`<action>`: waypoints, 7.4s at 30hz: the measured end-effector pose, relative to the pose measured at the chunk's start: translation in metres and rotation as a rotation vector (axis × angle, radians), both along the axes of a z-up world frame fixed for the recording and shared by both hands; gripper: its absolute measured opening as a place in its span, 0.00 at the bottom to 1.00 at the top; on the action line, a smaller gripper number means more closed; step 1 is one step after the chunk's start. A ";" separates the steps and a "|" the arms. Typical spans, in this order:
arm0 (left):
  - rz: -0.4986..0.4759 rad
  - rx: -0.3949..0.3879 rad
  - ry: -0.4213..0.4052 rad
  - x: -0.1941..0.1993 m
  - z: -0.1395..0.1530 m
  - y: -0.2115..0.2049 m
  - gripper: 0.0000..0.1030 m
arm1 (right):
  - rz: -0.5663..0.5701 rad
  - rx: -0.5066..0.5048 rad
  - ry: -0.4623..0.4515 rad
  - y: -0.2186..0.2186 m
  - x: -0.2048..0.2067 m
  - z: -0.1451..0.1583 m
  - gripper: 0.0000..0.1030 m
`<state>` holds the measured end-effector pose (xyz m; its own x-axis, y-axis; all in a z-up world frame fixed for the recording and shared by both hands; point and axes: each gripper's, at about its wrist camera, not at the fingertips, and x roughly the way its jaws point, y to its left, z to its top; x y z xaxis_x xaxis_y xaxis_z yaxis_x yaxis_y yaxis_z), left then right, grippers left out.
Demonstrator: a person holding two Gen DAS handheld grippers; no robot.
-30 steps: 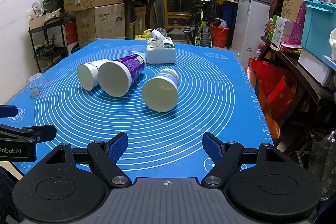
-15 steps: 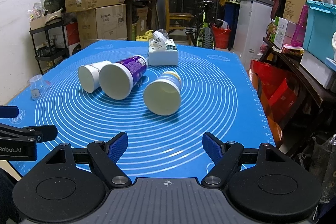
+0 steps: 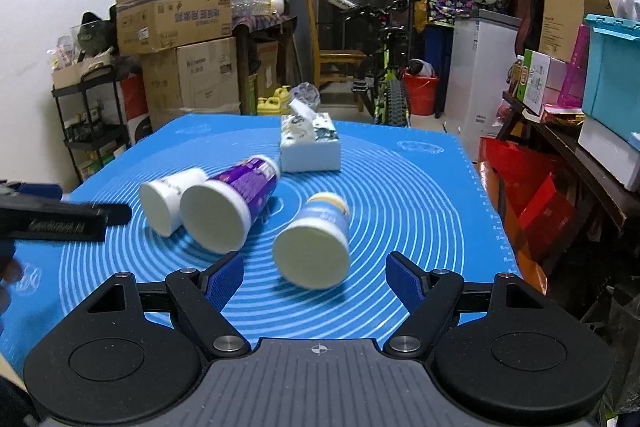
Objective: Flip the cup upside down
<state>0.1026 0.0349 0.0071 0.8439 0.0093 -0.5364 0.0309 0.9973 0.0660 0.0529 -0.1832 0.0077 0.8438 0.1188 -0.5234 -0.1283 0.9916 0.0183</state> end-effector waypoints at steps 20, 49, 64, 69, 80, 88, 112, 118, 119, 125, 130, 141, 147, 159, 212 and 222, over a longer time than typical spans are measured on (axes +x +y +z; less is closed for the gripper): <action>-0.070 -0.123 0.145 0.094 -0.030 0.020 0.87 | -0.083 -0.012 0.013 -0.019 0.025 -0.013 0.79; -0.085 -0.149 0.098 -0.012 -0.001 -0.009 0.56 | -0.047 0.005 0.016 -0.011 0.003 -0.009 0.79; -0.134 -0.139 0.129 -0.034 -0.042 -0.062 0.59 | -0.050 0.001 0.054 -0.012 -0.014 -0.017 0.79; -0.125 -0.129 0.145 -0.033 -0.044 -0.062 0.71 | -0.050 0.010 0.064 -0.013 -0.014 -0.020 0.79; -0.135 -0.134 0.147 -0.036 -0.043 -0.062 0.78 | -0.042 0.008 0.065 -0.011 -0.015 -0.019 0.79; -0.138 -0.145 0.085 -0.046 -0.021 -0.060 0.85 | -0.034 0.014 0.060 -0.012 -0.016 -0.015 0.79; 0.221 -0.108 0.063 -0.025 -0.024 0.052 0.94 | 0.078 0.255 0.471 0.060 0.087 -0.028 0.79; 0.196 -0.107 0.083 -0.028 -0.031 0.051 0.94 | 0.082 0.307 0.603 0.071 0.105 -0.051 0.71; 0.190 -0.107 0.086 -0.029 -0.032 0.051 0.94 | 0.090 0.321 0.613 0.073 0.106 -0.053 0.65; 0.180 -0.118 0.088 -0.032 -0.031 0.050 0.94 | 0.136 0.318 0.556 0.078 0.093 -0.050 0.63; 0.185 -0.132 0.089 -0.034 -0.030 0.050 0.94 | 0.089 0.220 0.300 0.075 0.065 -0.036 0.62; 0.168 -0.118 0.083 -0.040 -0.029 0.039 0.94 | 0.119 -0.295 -0.209 0.115 -0.005 -0.068 0.63; 0.150 -0.118 0.089 -0.045 -0.030 0.033 0.94 | 0.123 -0.265 -0.169 0.115 -0.020 -0.064 0.61; 0.106 -0.107 0.119 -0.063 -0.020 0.017 0.94 | 0.107 -0.083 -0.039 0.079 -0.028 -0.059 0.68; -0.122 -0.006 0.165 -0.134 -0.023 -0.057 0.94 | 0.015 -0.045 0.060 0.008 -0.117 -0.036 0.76; -0.121 -0.003 0.169 -0.134 -0.022 -0.056 0.94 | 0.015 -0.045 0.064 0.008 -0.115 -0.036 0.76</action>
<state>-0.0316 -0.0210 -0.0154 0.7365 -0.0887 -0.6706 0.1612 0.9858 0.0467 -0.0620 -0.1756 -0.0285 0.8069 0.1067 -0.5810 -0.1435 0.9895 -0.0176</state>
